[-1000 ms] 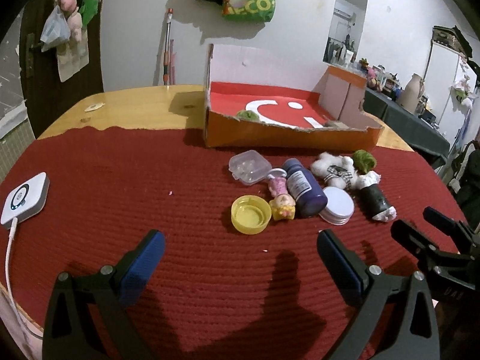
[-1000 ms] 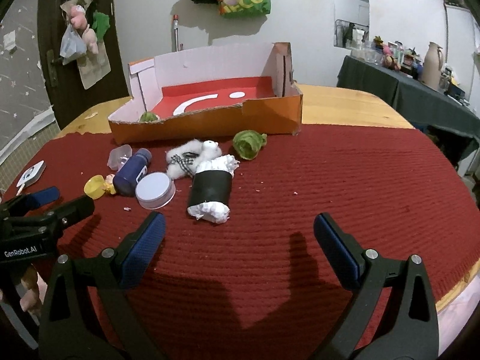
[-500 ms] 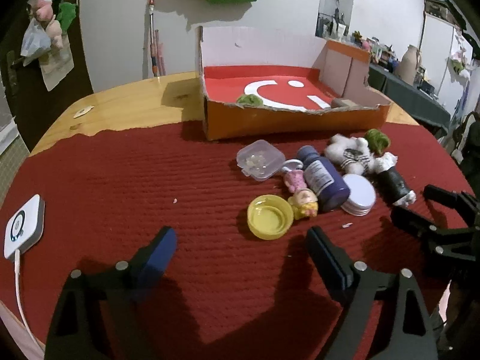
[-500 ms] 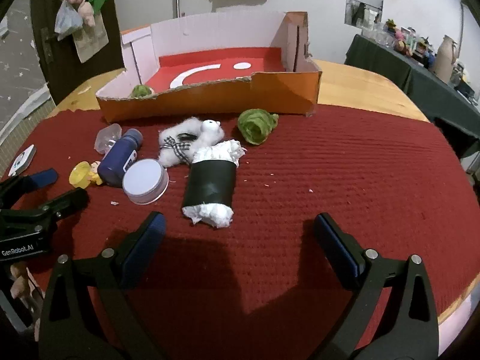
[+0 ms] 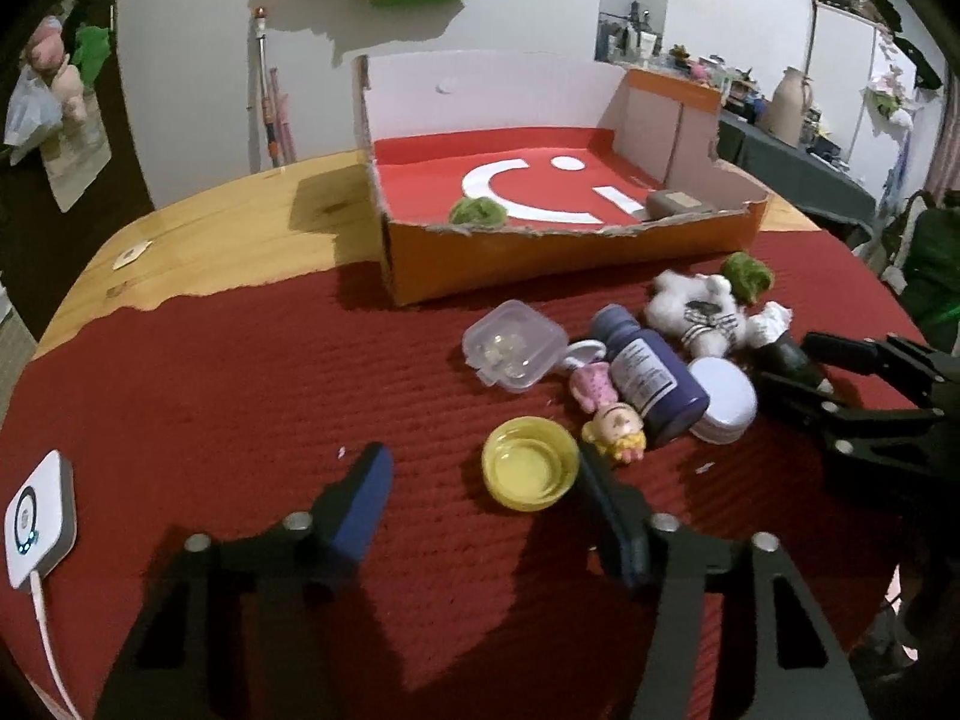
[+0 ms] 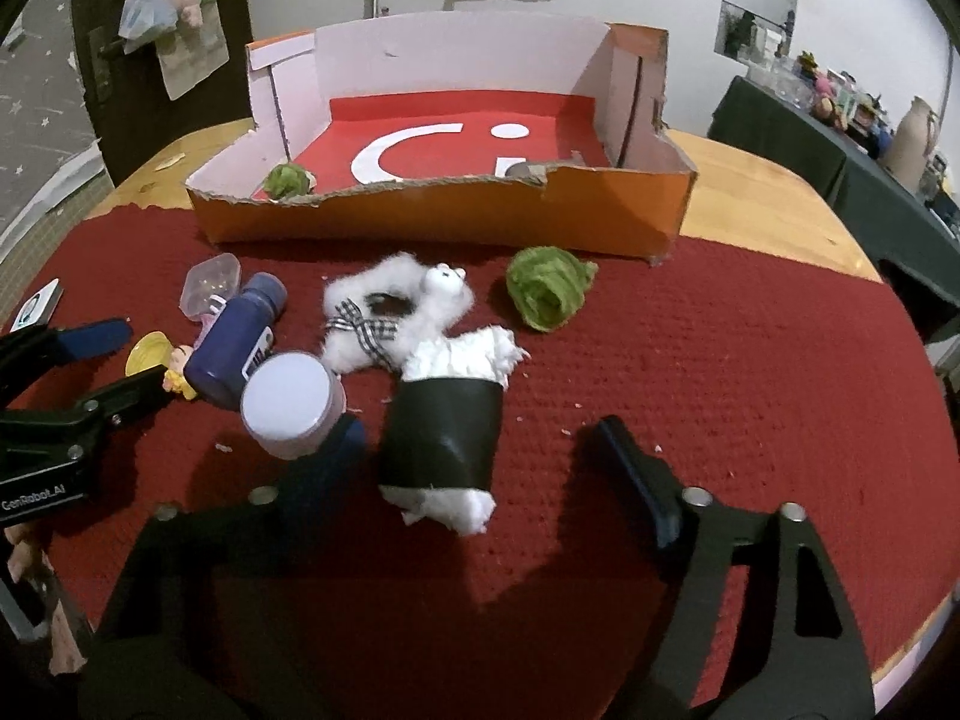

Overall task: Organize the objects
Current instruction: 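Grasp the yellow bottle cap with the left tool while the right tool grasps the black-white cylinder, then lift both held items and carry them over the red box floor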

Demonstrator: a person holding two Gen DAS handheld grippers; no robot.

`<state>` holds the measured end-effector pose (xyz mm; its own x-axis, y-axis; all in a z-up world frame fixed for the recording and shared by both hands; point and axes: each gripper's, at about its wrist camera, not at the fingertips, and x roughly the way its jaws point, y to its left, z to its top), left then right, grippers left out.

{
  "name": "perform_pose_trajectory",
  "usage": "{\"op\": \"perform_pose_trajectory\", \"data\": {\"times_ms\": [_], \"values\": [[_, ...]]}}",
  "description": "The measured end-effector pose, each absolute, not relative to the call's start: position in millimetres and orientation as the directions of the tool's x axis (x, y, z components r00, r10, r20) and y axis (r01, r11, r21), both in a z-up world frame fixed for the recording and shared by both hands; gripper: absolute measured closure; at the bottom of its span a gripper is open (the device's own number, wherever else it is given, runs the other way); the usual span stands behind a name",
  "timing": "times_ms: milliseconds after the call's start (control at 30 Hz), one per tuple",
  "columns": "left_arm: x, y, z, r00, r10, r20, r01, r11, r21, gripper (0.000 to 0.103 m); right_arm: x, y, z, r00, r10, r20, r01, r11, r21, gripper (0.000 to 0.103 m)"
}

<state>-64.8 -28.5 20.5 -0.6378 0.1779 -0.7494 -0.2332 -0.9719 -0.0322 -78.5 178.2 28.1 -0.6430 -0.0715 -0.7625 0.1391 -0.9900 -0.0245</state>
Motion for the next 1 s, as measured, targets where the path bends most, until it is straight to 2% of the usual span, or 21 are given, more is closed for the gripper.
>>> {"op": "perform_pose_trajectory", "data": {"times_ms": [33, 100, 133, 567, 1000], "values": [[-64.7, -28.3, 20.9, -0.64, 0.186, -0.746, -0.24, -0.97, -0.037, 0.055, -78.7, 177.4, 28.5, -0.646, -0.081, -0.759, 0.149, -0.989, -0.021, 0.045], [-63.9, -27.2, 21.9, -0.642, 0.208, -0.738, -0.252, -0.966, -0.052, 0.072, -76.9, 175.4, 29.2, -0.654, -0.103, -0.749, 0.171, -0.985, -0.013, 0.065], [-63.1, -27.1, 22.3, -0.644, 0.214, -0.735, -0.253, -0.966, -0.059, 0.072, -75.8, 174.6, 29.5, -0.656, -0.107, -0.747, 0.174, -0.985, -0.012, 0.068], [-43.7, -16.2, 41.9, -0.696, 0.209, -0.687, -0.261, -0.965, -0.029, 0.072, -60.9, 180.9, 55.5, -0.704, -0.168, -0.69, 0.197, -0.98, 0.037, 0.068], [-37.8, -9.6, 47.9, -0.7, 0.214, -0.682, -0.269, -0.963, -0.026, 0.072, -57.9, 183.4, 55.0, -0.693, -0.191, -0.695, 0.203, -0.977, 0.066, 0.068]]}}
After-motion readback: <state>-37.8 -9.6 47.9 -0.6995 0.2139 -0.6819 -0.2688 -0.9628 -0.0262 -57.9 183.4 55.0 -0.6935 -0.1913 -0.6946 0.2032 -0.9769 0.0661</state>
